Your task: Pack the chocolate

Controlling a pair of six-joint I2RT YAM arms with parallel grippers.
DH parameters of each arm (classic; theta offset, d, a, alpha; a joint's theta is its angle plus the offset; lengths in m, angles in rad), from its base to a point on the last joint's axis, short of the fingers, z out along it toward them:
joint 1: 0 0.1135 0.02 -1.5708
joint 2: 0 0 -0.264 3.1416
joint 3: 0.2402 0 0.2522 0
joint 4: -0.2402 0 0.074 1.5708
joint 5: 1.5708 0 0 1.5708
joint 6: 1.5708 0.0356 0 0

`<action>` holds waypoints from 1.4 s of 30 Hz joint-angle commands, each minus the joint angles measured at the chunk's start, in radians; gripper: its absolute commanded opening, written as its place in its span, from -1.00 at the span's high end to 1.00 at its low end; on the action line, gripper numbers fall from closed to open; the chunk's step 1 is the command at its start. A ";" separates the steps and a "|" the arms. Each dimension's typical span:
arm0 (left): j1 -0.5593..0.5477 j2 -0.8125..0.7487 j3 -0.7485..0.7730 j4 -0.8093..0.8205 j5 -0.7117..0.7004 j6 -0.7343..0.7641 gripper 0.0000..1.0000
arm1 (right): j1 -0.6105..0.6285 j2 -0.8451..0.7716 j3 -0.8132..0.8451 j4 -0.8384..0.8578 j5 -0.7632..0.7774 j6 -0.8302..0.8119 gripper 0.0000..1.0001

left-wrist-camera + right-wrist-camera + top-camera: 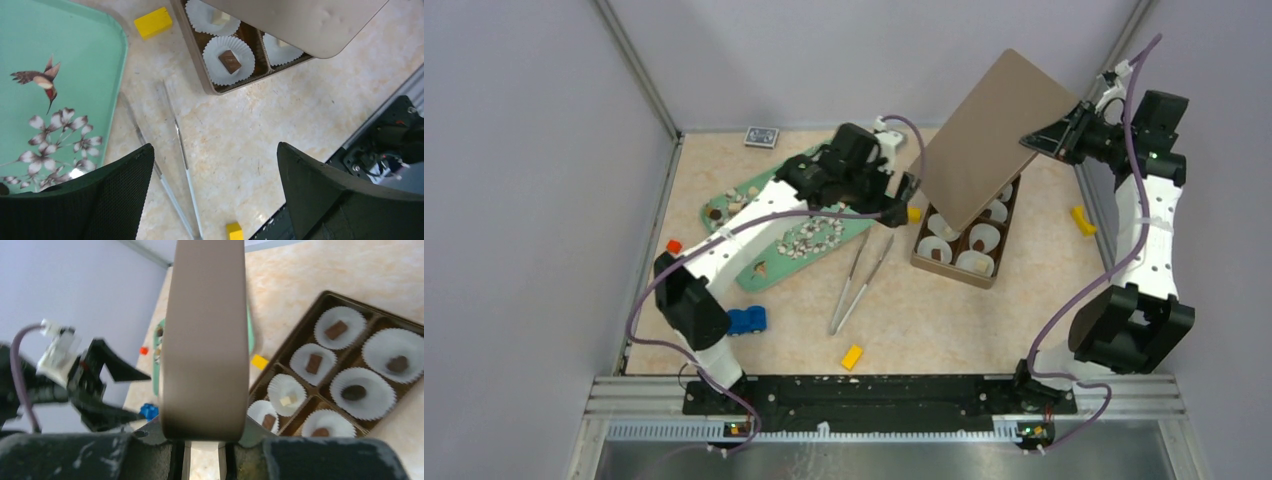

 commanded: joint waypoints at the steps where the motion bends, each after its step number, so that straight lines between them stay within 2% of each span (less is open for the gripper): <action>1: 0.183 -0.145 -0.112 0.044 0.293 0.053 -0.97 | -0.002 -0.030 -0.092 0.279 -0.263 0.127 1.00; 6: 0.333 -0.207 -0.158 0.194 0.484 0.004 -0.97 | 0.040 -0.060 -0.322 0.792 -0.420 0.424 1.00; 9: 0.397 -0.168 -0.150 0.276 0.649 -0.037 -0.97 | 0.080 -0.063 -0.385 0.898 -0.451 0.442 1.00; 12: 0.422 -0.097 -0.121 0.358 0.745 -0.068 -0.97 | 0.125 -0.084 -0.443 0.984 -0.483 0.440 1.00; 17: 0.423 0.035 -0.007 0.355 0.817 -0.059 -0.97 | 0.159 -0.102 -0.489 1.007 -0.524 0.433 1.00; 22: 0.421 0.093 0.029 0.365 0.910 -0.028 -0.98 | 0.185 -0.097 -0.491 1.003 -0.541 0.427 1.00; 27: 0.420 0.100 -0.037 0.444 1.035 -0.088 -0.95 | 0.191 -0.078 -0.488 0.999 -0.541 0.428 1.00; 29: 0.419 0.087 -0.099 0.550 1.070 -0.170 -0.91 | 0.192 -0.070 -0.487 0.996 -0.535 0.429 1.00; 32: 0.409 0.073 -0.180 0.708 1.127 -0.284 -0.79 | 0.192 -0.054 -0.486 0.990 -0.525 0.432 1.00; 34: 0.395 0.069 -0.199 0.753 1.134 -0.310 -0.68 | 0.191 -0.040 -0.483 0.985 -0.521 0.439 1.00; 39: 0.369 0.071 -0.197 0.751 1.119 -0.315 -0.38 | 0.193 -0.017 -0.483 0.984 -0.498 0.454 1.00; 42: 0.369 0.075 -0.198 0.757 1.093 -0.342 -0.09 | 0.192 -0.006 -0.482 0.973 -0.483 0.460 1.00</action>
